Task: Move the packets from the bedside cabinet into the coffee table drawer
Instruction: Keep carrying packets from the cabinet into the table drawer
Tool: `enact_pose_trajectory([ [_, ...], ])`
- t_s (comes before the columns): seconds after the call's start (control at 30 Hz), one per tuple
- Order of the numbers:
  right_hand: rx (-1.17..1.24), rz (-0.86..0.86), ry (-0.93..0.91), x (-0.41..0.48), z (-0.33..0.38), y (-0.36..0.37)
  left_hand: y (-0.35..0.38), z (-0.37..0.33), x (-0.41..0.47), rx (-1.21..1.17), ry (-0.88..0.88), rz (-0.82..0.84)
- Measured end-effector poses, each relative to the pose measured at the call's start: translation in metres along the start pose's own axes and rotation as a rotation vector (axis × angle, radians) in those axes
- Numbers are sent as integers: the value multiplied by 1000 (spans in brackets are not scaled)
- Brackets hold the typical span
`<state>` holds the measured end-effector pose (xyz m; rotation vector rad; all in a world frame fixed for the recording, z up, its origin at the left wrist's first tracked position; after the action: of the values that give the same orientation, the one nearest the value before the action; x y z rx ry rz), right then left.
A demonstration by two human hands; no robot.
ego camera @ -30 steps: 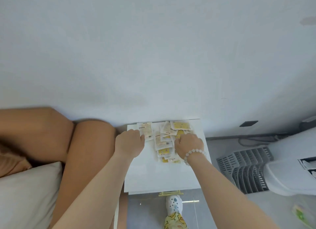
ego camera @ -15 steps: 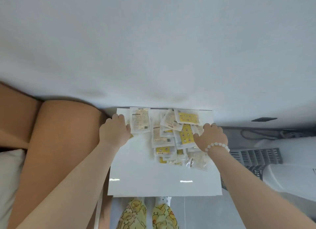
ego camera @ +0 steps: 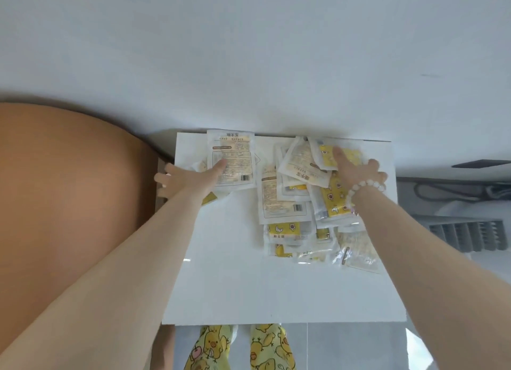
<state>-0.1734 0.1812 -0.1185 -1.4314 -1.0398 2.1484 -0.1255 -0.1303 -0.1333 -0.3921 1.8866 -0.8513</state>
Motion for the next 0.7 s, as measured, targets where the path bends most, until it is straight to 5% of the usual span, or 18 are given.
enact_pose_trajectory([
  [0.27,-230,-125,44,8,7,-10,20,-26,-5,48,99,-152],
  [0.47,-101,11,98,2,4,-8,24,-33,-8,159,172,-157],
  [0.7,-219,73,41,-11,4,-12,27,-54,-13,469,394,-128],
])
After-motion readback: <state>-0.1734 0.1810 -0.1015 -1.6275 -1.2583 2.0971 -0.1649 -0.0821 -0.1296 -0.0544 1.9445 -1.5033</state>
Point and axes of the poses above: each hand's wrist, its own x-axis towards the middle knuckle, its own y-axis out of the palm, z = x × y, the point moved 5 cm from there along x, towards the middle knuckle, and after that the axes turned 7 degrees about y, right-handed, at the moved point
